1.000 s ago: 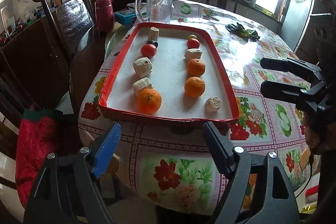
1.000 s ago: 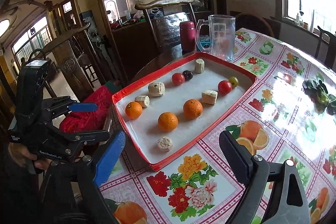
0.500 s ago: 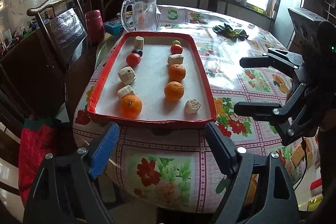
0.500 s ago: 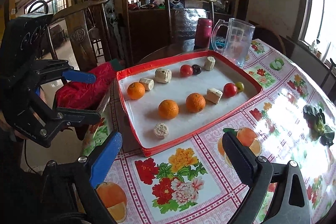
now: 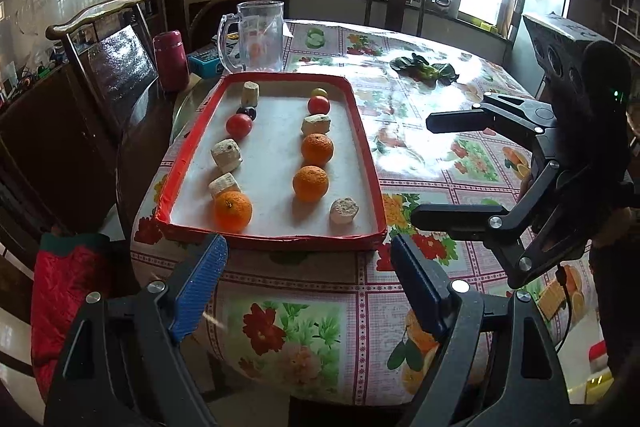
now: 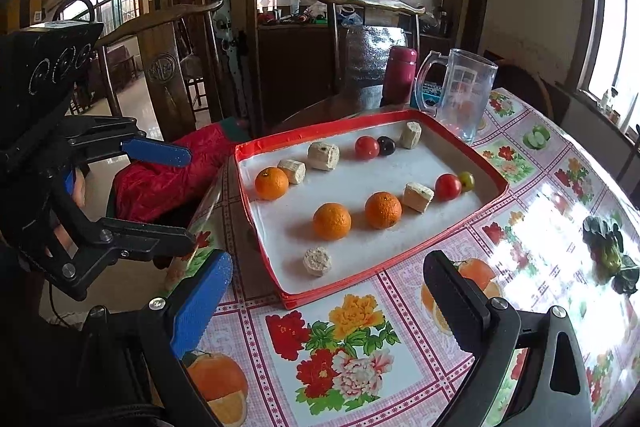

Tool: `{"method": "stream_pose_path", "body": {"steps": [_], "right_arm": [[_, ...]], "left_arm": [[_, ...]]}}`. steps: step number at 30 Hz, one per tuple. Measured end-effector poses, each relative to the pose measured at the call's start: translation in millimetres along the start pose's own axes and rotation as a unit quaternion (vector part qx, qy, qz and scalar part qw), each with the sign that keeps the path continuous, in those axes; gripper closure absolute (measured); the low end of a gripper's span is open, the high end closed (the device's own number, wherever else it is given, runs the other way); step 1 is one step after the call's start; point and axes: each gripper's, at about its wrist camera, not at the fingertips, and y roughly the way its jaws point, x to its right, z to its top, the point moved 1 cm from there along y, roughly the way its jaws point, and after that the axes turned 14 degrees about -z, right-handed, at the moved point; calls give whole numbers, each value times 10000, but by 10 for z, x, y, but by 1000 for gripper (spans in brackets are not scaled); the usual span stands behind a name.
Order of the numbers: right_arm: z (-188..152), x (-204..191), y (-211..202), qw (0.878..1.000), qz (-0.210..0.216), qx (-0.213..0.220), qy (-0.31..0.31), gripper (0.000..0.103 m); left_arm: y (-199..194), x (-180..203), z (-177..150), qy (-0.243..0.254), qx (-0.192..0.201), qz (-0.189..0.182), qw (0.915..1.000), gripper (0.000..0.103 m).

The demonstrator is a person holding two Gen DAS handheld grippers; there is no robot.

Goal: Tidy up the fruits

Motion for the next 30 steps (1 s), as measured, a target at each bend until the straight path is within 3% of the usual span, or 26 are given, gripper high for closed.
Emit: {"method": "stream_pose_path", "body": {"steps": [7, 30], "right_arm": [[12, -32, 11, 10000, 20, 20, -29, 5], [-48, -75, 77, 9999, 6, -110, -95, 5]], "left_arm": [[-68, 34, -1, 140, 240, 197, 9994, 19], [-56, 56, 14, 142, 166, 207, 9995, 19]]}}
